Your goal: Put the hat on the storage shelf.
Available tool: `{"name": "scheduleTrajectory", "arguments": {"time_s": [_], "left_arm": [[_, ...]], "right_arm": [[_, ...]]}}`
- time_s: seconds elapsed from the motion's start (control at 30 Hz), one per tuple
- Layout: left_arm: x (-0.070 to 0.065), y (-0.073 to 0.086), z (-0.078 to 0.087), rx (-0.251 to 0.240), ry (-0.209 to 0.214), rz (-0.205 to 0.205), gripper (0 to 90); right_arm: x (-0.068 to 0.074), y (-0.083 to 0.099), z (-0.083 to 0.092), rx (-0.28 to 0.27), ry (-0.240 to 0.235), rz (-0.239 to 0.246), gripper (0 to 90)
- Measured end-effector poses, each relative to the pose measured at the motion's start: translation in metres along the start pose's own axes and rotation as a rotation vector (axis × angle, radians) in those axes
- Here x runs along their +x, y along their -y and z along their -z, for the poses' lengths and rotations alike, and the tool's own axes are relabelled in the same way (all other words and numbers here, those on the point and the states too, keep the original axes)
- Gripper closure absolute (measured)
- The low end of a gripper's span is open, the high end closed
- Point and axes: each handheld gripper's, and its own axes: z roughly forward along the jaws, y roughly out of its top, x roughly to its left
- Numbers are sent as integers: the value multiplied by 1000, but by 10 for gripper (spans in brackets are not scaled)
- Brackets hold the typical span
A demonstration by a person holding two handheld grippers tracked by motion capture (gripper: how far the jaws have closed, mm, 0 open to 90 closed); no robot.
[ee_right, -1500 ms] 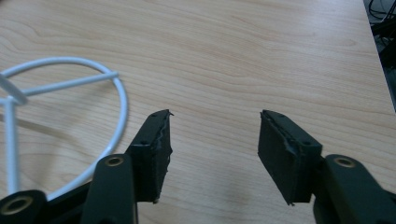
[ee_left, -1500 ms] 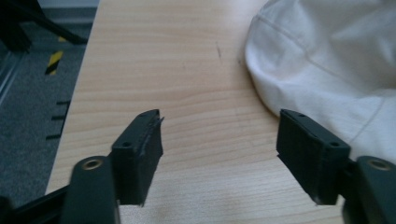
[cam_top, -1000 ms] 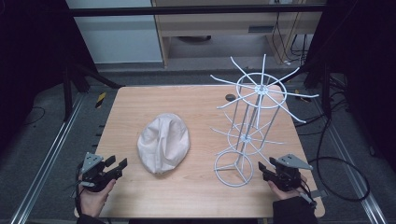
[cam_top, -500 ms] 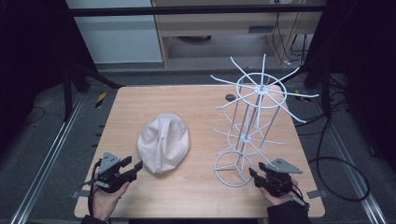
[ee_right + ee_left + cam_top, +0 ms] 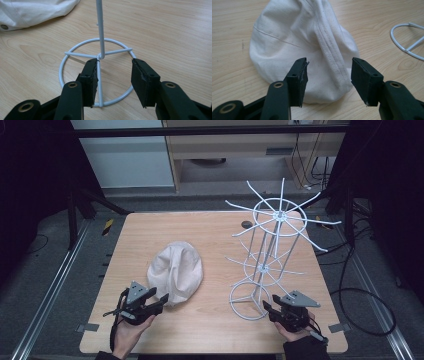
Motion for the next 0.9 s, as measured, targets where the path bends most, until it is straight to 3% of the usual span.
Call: {"name": "scheduleTrajectory", "arguments": {"time_s": [0.27,0.4,0.5,0.7,0.9], "left_arm": [[-7,-1,-17,44,-8,-8,469],[-10,-2,-25,72,-19,-9,527],[-13,-2,-29,91,-21,-14,640],[-13,-1,-27,104,-21,-16,778],[-4,1,-16,111,-4,-5,819]], "right_arm": [[5,0,-2,12,-16,3,570],[6,0,-3,10,-12,20,572],[10,0,-4,16,-19,36,577],[17,0,-5,24,-43,51,590],[25,0,-7,30,-77,66,611]]}}
